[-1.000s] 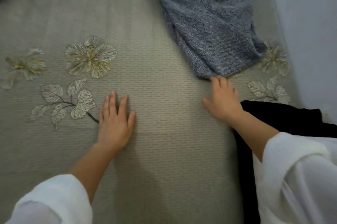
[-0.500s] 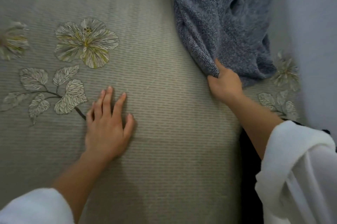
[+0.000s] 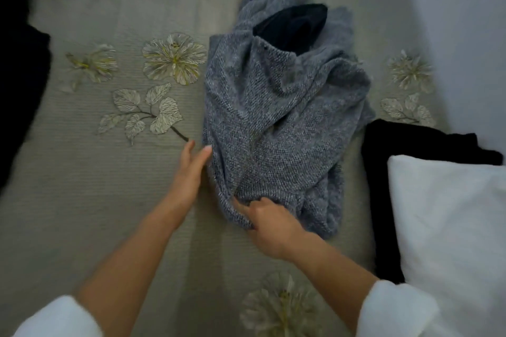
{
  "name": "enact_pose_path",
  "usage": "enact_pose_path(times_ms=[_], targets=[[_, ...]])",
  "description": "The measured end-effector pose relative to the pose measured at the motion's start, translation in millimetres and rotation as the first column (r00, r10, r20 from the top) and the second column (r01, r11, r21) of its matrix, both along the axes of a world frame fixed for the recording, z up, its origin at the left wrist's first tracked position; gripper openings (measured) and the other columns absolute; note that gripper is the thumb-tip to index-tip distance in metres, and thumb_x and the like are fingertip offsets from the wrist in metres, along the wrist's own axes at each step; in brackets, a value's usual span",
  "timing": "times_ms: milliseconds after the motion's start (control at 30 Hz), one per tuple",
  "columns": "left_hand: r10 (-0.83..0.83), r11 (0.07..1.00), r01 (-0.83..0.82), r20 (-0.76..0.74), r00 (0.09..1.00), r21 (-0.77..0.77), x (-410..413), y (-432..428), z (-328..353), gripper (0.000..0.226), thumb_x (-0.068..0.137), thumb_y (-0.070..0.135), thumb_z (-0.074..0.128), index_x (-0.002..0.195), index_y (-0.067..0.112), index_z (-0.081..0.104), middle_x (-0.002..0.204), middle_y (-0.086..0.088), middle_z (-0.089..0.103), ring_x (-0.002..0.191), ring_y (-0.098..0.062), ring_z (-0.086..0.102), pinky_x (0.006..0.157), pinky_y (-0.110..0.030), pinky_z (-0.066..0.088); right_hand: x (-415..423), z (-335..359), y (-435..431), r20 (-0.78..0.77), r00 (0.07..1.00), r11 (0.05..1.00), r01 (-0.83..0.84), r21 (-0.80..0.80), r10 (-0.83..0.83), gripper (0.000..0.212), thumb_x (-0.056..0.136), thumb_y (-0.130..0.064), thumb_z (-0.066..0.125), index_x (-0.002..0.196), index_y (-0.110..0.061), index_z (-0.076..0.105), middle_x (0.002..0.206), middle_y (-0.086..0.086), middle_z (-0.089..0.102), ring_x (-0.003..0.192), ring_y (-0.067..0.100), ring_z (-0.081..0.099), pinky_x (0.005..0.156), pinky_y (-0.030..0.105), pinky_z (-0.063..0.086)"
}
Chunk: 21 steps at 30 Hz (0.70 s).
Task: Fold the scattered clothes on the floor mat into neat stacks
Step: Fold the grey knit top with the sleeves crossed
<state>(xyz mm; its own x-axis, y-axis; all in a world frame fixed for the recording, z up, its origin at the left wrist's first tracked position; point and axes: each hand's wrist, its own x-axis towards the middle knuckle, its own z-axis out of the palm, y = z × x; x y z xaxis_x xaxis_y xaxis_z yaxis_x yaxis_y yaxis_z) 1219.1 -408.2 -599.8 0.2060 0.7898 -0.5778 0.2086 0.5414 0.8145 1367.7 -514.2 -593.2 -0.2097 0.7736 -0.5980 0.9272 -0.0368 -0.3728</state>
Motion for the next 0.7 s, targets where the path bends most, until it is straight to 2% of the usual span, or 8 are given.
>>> enact_pose_path(times_ms=[133, 200, 300, 400, 467, 567, 633, 700], targets=[[-0.109, 0.980, 0.135, -0.177, 0.978, 0.148, -35.6, -49.6, 12.4, 0.109, 0.063, 0.065, 0.074, 0.145, 0.053, 0.004, 0.155, 0.001, 0.013, 0.137, -0.020, 0.027, 0.110, -0.043, 0.032, -53.7, 9.4, -75.5, -0.080, 0.969, 0.964, -0.243, -0.110, 0.235, 0.063, 0.093, -0.014, 0.047, 0.150, -0.025, 0.023, 0.126, 0.015, 0.050, 0.115, 0.031, 0.041, 0.084, 0.041, 0.041], [-0.269, 0.913, 0.372, -0.436, 0.859, 0.168, -58.4, -79.5, 10.7, 0.095, 0.067, 0.061, 0.074, 0.140, 0.059, 0.012, 0.154, 0.005, -0.006, 0.142, -0.027, 0.012, 0.112, -0.052, 0.024, -75.6, 16.5, -112.8, -0.124, 0.945, 0.930, -0.322, -0.176, 0.304, 0.061, 0.094, -0.013, 0.045, 0.150, -0.024, 0.024, 0.131, 0.016, 0.048, 0.117, 0.033, 0.041, 0.088, 0.041, 0.041], [-0.298, 0.792, 0.580, -0.709, 0.640, 0.191, -89.9, -117.7, 12.6, 0.042, 0.089, 0.039, 0.060, 0.126, 0.021, 0.047, 0.146, -0.013, 0.020, 0.131, -0.036, 0.033, 0.101, -0.043, 0.038, -100.8, 26.4, -159.8, -0.198, 0.951, 0.925, -0.284, -0.252, 0.238, 0.063, 0.093, -0.024, 0.048, 0.150, -0.028, 0.021, 0.127, 0.018, 0.051, 0.115, 0.034, 0.046, 0.089, 0.042, 0.043], [-0.227, 0.886, 0.383, -0.478, 0.849, 0.261, -117.3, -131.4, 35.1, 0.015, 0.097, 0.024, 0.051, 0.094, 0.010, 0.057, 0.099, -0.005, 0.052, 0.093, -0.025, 0.053, 0.071, -0.021, 0.039, -102.5, 38.0, -184.4, -0.327, 0.925, 0.929, 0.069, -0.363, -0.196, 0.055, 0.084, -0.036, 0.055, 0.138, -0.033, 0.043, 0.104, 0.008, 0.066, 0.093, 0.026, 0.060, 0.077, 0.031, 0.048], [-0.024, 0.999, 0.025, -0.025, 0.999, 0.043, -141.1, -129.9, 60.0, 0.019, 0.100, 0.022, 0.044, 0.087, 0.018, 0.057, 0.088, 0.001, 0.060, 0.087, -0.017, 0.057, 0.068, -0.018, 0.048, -94.3, 44.4, -195.0, -0.376, 0.655, 0.745, 0.481, -0.462, -0.656, 0.033, 0.086, -0.025, 0.057, 0.119, -0.026, 0.062, 0.085, 0.005, 0.065, 0.075, 0.019, 0.058, 0.068, 0.031, 0.046], [0.403, 0.889, -0.225, 0.449, 0.797, -0.399, -187.5, -137.4, 85.1, 0.030, 0.094, 0.024, 0.042, 0.097, 0.016, 0.070, 0.101, -0.001, 0.072, 0.091, -0.016, 0.069, 0.079, -0.030, 0.056, -79.5, 49.5, -202.7, -0.332, 0.257, 0.322, 0.934, -0.157, -0.908, 0.004, 0.087, -0.019, 0.061, 0.089, -0.022, 0.059, 0.079, 0.008, 0.060, 0.073, 0.022, 0.056, 0.068, 0.044, 0.046], [0.497, 0.810, -0.315, 0.295, 0.816, -0.495, -210.5, -153.4, 86.6, 0.030, 0.096, 0.021, 0.039, 0.096, 0.014, 0.069, 0.092, -0.004, 0.073, 0.081, -0.019, 0.071, 0.068, -0.029, 0.059, -81.2, 49.0, -200.5, -0.297, 0.108, 0.117, 0.993, -0.012, -0.949, 0.027, 0.083, -0.034, 0.067, 0.100, -0.017, 0.054, 0.092, 0.006, 0.057, 0.089, 0.026, 0.057, 0.071, 0.040, 0.045], [0.316, 0.835, -0.318, -0.081, 0.945, -0.449, -222.5, -168.8, 78.7, 0.023, 0.099, 0.012, 0.037, 0.094, 0.010, 0.059, 0.084, -0.009, 0.064, 0.074, -0.022, 0.061, 0.059, -0.026, 0.053, -93.7, 46.1, -191.3, -0.142, 0.163, 0.167, 0.986, -0.020, -0.976, 0.065, 0.078, -0.049, 0.070, 0.127, -0.013, 0.045, 0.124, 0.010, 0.046, 0.117, 0.031, 0.046, 0.093, 0.043, 0.042]])
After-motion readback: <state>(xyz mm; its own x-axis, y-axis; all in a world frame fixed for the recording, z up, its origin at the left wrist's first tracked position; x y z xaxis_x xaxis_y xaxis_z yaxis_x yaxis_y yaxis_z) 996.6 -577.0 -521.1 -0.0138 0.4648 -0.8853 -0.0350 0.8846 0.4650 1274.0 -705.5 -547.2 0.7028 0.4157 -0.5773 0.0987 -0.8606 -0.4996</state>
